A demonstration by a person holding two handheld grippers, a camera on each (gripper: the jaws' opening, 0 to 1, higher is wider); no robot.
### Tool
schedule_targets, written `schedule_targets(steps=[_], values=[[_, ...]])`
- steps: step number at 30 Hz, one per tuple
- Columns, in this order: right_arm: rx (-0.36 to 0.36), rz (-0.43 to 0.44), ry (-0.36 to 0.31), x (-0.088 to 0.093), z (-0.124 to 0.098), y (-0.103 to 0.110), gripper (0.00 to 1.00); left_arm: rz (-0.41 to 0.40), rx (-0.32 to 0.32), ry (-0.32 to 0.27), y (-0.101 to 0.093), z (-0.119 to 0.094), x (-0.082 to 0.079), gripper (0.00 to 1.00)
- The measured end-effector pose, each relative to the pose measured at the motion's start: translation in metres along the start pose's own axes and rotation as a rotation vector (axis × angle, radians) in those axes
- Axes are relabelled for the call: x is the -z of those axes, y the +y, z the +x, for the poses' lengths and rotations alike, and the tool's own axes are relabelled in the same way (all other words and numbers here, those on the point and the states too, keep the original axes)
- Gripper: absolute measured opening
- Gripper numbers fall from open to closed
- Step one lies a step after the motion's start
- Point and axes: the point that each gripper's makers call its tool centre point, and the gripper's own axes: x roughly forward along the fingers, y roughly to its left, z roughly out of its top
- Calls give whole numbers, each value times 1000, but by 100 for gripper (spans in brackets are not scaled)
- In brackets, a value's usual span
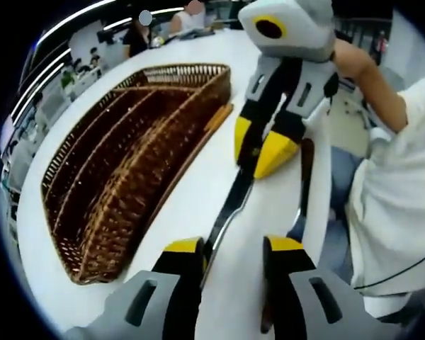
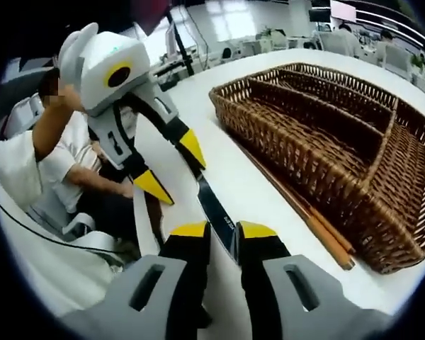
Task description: Arrange the knives, forks, and spoons in their matching storage slots by inserting each utensil handle-first until every utensil is classified and aligned in the correct compartment
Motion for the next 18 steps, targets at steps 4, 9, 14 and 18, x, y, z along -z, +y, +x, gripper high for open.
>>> schedule_targets(steps=[4, 9, 14, 18], values=[[-21, 57, 12, 0, -1, -2, 15, 8, 3, 28, -3, 2, -1, 32], [-30, 59, 28, 4, -1, 3, 14, 10, 2, 59, -3, 4, -4, 27], [-51, 116, 40, 10, -2, 9, 14, 17, 4, 80, -7, 7, -7, 21], [-60, 123, 58, 10, -2, 10, 14, 27, 8, 83, -9, 9, -9, 14]])
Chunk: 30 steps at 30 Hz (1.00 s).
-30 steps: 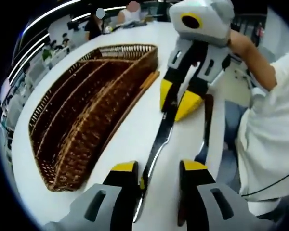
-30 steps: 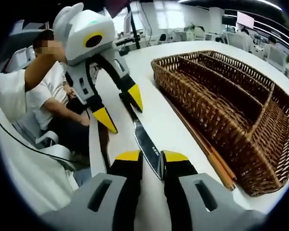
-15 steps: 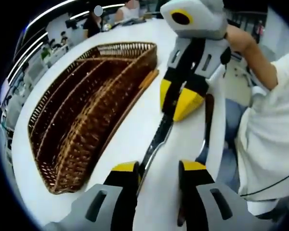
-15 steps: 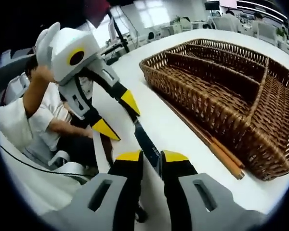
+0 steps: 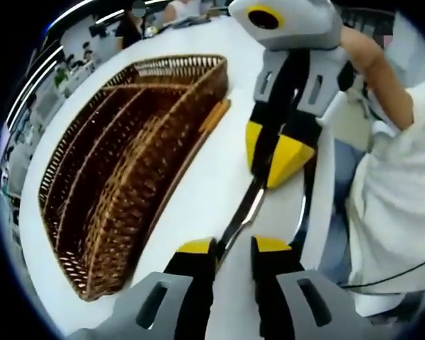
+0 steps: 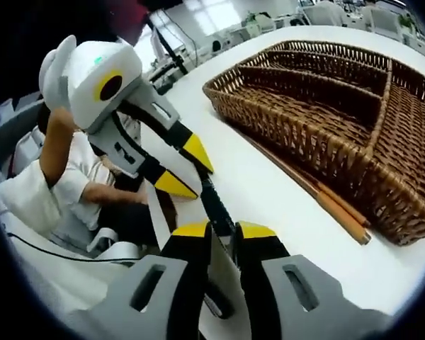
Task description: Arrange the knives, forks, and spoons in their matching storage slots by inserting each utensil handle-first until every utensil is classified and aligned in the correct compartment
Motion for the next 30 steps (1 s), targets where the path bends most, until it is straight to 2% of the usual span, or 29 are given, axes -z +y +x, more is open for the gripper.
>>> schedule_targets(steps=[5, 7, 8, 9, 12, 17, 21, 25, 27, 30], values=[[1, -25, 10, 5, 0, 5, 14, 10, 4, 3, 3, 0, -1, 11], [4, -115, 15, 7, -2, 6, 14, 14, 3, -4, 2, 0, -1, 11], [18, -148, 37, 11, -3, 5, 13, 27, 5, -12, 2, 0, -1, 10], [20, -190, 29, 10, -3, 6, 13, 26, 7, -18, 2, 0, -1, 10], [36, -299, 37, 11, -2, 7, 14, -2, 15, -26, 2, 0, -1, 10], [37, -430, 67, 10, 0, 9, 17, -2, 23, -12, 2, 1, -1, 10], [73, -525, 110, 3, 5, 4, 15, -13, 32, 0, 2, 1, -1, 10], [105, -540, 136, -1, 6, 0, 12, -28, 37, -4, 3, 1, -1, 10], [114, -490, 140, -1, 5, -1, 12, -41, 38, -8, 3, 1, -1, 10], [96, -351, 125, -1, 3, 0, 11, -38, 34, -13, 3, 1, 0, 9]])
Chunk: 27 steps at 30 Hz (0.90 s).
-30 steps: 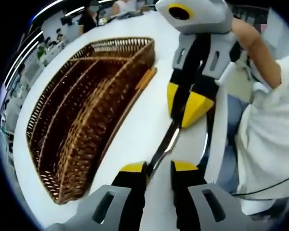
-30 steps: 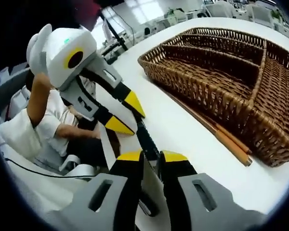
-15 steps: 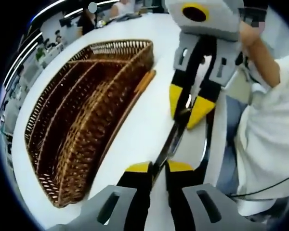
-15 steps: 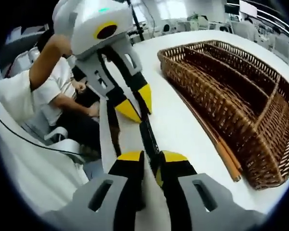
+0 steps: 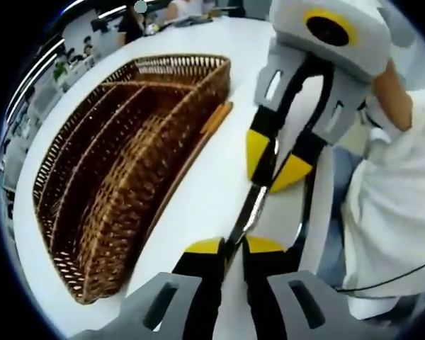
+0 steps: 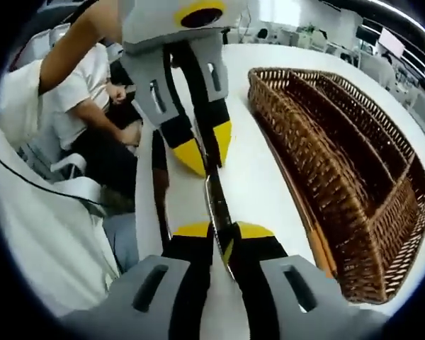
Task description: Arrange the knives, forks, and spoons in their matching storage slots by inserting each utensil handle-first until every utensil is classified and aligned in the correct compartment
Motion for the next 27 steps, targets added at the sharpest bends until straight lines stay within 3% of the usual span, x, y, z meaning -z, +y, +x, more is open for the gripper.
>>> schedule_targets(steps=[7, 14, 19, 24, 25, 27], values=[[-42, 160, -44, 0, -4, -2, 8, -3, -21, -8, 1, 0, 0, 8], [-77, 207, -27, -4, -1, -5, 6, 30, -35, 13, 1, 1, 0, 8], [-115, 229, -29, -3, -1, 1, 4, 31, -48, -3, 2, 1, -1, 10], [-107, 166, -25, -2, -1, 7, 3, 32, -49, -18, 2, 1, -1, 10], [-97, 115, -24, -3, -1, 5, 3, 36, -50, -18, 2, 1, -1, 10], [-93, 76, -15, -4, -2, 8, 2, 85, -52, -14, 1, 1, -2, 10]])
